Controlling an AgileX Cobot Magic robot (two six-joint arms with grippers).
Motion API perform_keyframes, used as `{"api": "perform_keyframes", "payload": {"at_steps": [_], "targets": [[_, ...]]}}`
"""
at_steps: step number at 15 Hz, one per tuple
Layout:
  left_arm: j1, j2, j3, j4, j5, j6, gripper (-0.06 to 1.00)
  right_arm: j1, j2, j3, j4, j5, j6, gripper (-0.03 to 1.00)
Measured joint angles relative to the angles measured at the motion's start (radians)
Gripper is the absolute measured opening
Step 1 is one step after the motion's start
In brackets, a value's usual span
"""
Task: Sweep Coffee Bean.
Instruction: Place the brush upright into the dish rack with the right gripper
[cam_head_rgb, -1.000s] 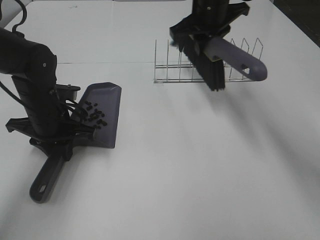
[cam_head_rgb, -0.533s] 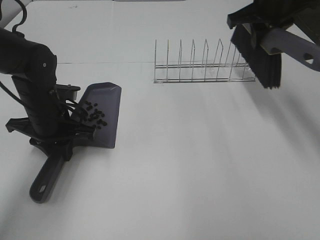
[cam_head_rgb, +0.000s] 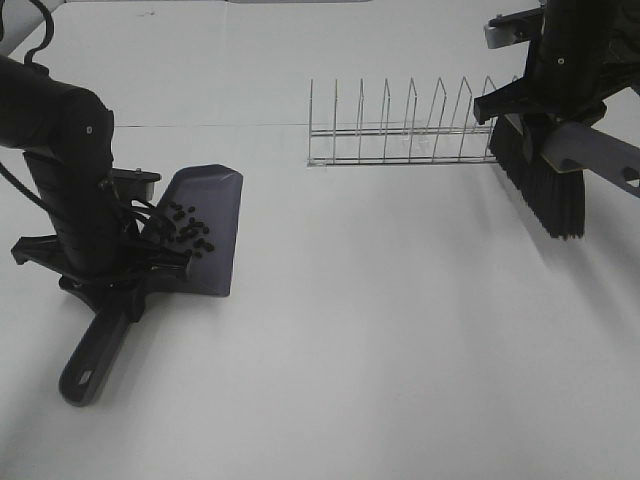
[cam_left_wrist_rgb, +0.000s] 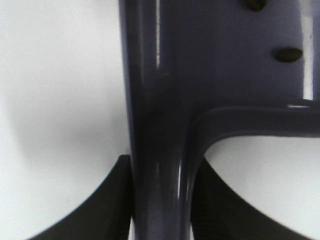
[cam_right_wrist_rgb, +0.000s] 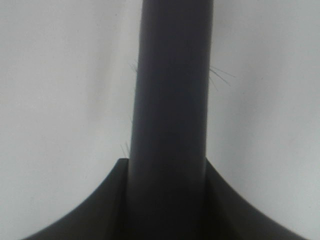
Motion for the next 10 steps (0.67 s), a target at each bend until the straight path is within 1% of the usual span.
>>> {"api": "perform_keyframes", "payload": {"at_steps": [4,5,7,9,10], "targets": [[0.0,0.0,0.0,0.0,0.0,0.0,0.26,-0.021,0.003,0.0,-0.036,-0.053,0.041,0.29],[0.0,0.0,0.0,0.0,0.0,0.0,0.26,-0.035,0.008,0.0,-0.034,-0.069,0.04,0.29],[0.0,0.0,0.0,0.0,0.0,0.0,0.26,-0.051,0.023,0.0,-0.031,-0.069,0.022,0.29],[0.0,0.0,0.0,0.0,0.0,0.0,0.26,-0.053,0.051,0.0,-0.003,-0.078,0.014,0.29],[0.0,0.0,0.0,0.0,0.0,0.0,0.26,-0.053,0.063,0.0,0.005,-0.097,0.013,0.29]]}}
